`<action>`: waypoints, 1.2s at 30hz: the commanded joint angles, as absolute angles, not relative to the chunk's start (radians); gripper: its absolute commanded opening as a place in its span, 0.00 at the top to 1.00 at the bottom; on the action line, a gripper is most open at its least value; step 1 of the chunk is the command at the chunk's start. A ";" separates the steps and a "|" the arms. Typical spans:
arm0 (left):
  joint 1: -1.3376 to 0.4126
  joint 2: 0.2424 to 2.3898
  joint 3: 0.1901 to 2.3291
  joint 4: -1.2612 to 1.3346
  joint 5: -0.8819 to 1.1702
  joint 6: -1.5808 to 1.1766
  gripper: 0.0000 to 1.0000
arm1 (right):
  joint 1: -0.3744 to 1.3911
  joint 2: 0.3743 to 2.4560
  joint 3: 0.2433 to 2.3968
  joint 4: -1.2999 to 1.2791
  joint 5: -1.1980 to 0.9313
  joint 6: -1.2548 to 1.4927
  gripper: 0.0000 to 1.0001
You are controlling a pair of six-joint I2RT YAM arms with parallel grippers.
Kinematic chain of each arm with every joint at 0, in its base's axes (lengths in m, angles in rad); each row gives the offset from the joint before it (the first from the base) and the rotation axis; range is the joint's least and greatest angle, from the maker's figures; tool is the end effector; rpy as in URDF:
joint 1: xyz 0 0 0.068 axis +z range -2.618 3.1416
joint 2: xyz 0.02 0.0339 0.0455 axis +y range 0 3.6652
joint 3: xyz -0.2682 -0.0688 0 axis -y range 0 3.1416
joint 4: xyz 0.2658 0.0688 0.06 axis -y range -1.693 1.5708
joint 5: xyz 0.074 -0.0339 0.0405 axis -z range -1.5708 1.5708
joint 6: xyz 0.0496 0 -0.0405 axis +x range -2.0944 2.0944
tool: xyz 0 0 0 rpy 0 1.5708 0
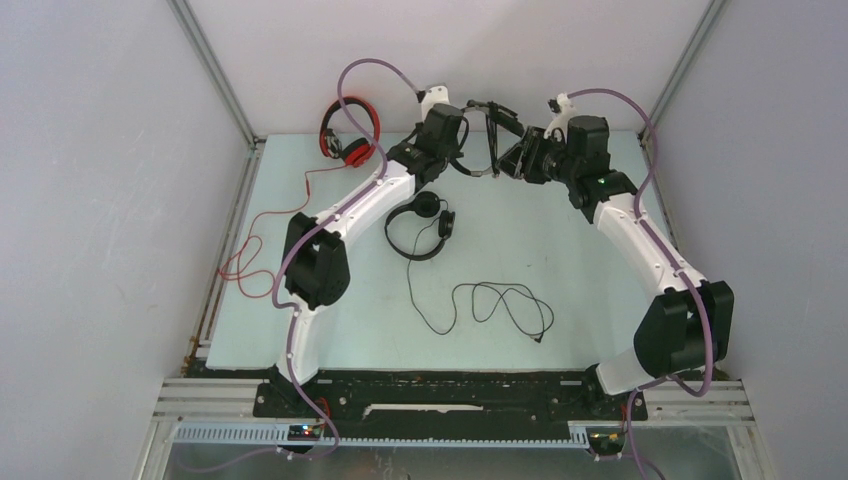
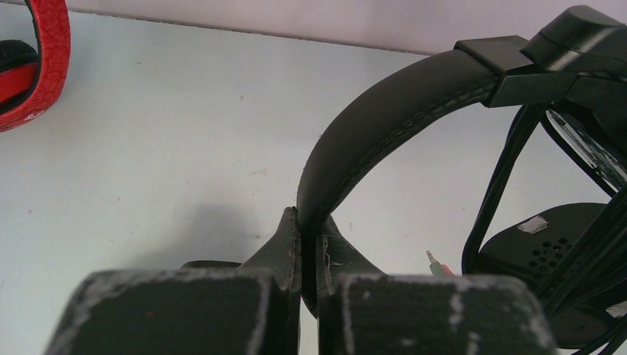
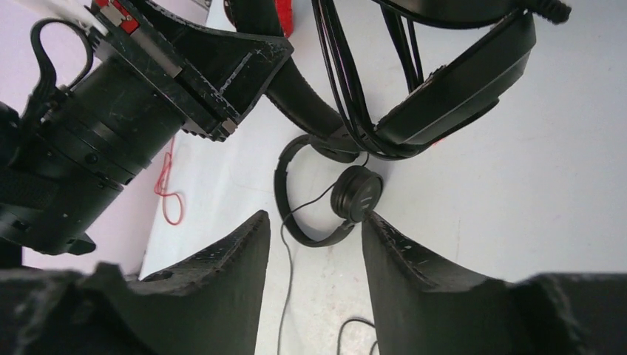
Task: Wrap the headphones
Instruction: Wrap the headphones cable around the headphones.
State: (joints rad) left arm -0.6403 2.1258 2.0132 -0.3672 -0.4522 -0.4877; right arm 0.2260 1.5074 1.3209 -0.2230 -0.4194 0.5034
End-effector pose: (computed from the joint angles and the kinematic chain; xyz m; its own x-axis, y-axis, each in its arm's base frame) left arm 0.4439 -0.3037 0.3164 -0.4332 -0.2029 -0.8782 0.0267 0.9710 -0.2375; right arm 0.3705 0.1059 0.3433 -0.6142 0.3109 -0.7253 -0.3110 0.7494 0.5845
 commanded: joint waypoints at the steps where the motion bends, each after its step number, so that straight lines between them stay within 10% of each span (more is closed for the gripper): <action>1: -0.647 2.133 2.108 -0.256 -0.478 -0.501 1.00 | 0.208 1.525 1.342 -0.219 -0.446 0.710 0.46; 36: -0.648 2.091 2.014 -0.300 -0.325 -0.630 1.00 | 0.149 1.609 1.067 0.273 -0.553 0.915 0.40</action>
State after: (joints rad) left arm -0.6411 2.1433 2.0121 -0.3592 -0.3515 -0.5804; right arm 0.1490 1.5955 1.0695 0.2024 -0.5774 0.9089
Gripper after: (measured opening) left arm 0.037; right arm 0.610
